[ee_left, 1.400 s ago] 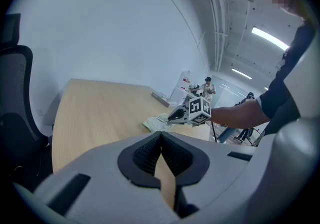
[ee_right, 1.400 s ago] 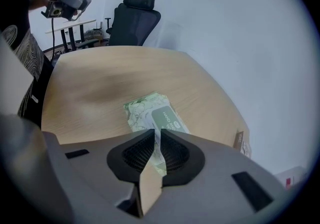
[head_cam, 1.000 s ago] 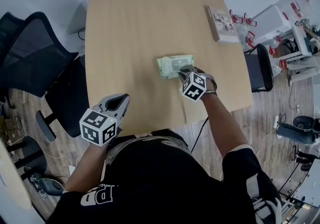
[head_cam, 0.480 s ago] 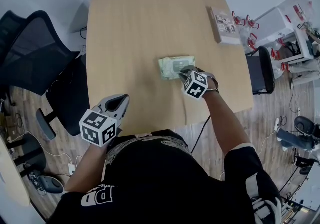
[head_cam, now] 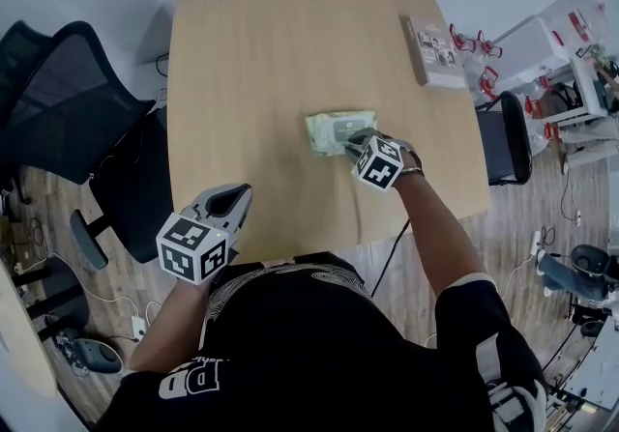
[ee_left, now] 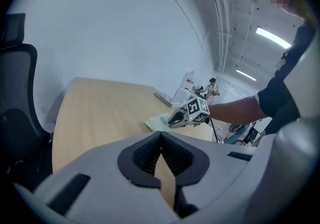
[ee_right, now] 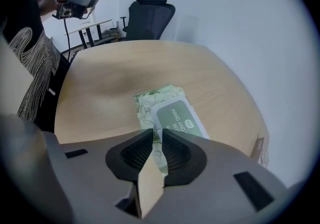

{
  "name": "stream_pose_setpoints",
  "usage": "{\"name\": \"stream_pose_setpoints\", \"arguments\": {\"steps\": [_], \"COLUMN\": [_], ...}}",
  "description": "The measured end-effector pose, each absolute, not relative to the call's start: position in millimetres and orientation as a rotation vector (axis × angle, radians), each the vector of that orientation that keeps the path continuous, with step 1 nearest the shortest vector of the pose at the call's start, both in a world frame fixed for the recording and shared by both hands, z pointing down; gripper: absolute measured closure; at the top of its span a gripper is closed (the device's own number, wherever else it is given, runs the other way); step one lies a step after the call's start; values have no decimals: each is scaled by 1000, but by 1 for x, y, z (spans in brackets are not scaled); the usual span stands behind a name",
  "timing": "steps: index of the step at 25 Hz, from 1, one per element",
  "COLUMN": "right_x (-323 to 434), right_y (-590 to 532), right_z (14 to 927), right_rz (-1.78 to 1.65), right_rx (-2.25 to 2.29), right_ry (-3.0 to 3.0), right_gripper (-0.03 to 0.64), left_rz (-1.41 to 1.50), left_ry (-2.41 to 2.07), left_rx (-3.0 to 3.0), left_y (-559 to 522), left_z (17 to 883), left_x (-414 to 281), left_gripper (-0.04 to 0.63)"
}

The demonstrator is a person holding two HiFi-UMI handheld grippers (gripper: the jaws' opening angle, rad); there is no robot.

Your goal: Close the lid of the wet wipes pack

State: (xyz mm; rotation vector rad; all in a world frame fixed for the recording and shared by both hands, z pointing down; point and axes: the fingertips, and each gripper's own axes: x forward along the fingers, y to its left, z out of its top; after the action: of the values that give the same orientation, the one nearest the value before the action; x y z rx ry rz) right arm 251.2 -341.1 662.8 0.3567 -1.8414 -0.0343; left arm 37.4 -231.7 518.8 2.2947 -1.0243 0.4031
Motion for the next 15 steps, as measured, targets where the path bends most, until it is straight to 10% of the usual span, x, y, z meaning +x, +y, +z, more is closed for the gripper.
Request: {"name": "stream_pose_setpoints", "arguments": {"steps": [15], "right_x": [249], "right_y": [-341], "right_z": [664], "right_rz": [5], "right_rx": [383], "right_ry": [-1810], "right_gripper": [557], "left_rz": [390], "left_ry": [-1009], "left_rx": [2311], "left_y": [-233], "left_z": [516], "left_x": [35], "left_gripper": [578]}}
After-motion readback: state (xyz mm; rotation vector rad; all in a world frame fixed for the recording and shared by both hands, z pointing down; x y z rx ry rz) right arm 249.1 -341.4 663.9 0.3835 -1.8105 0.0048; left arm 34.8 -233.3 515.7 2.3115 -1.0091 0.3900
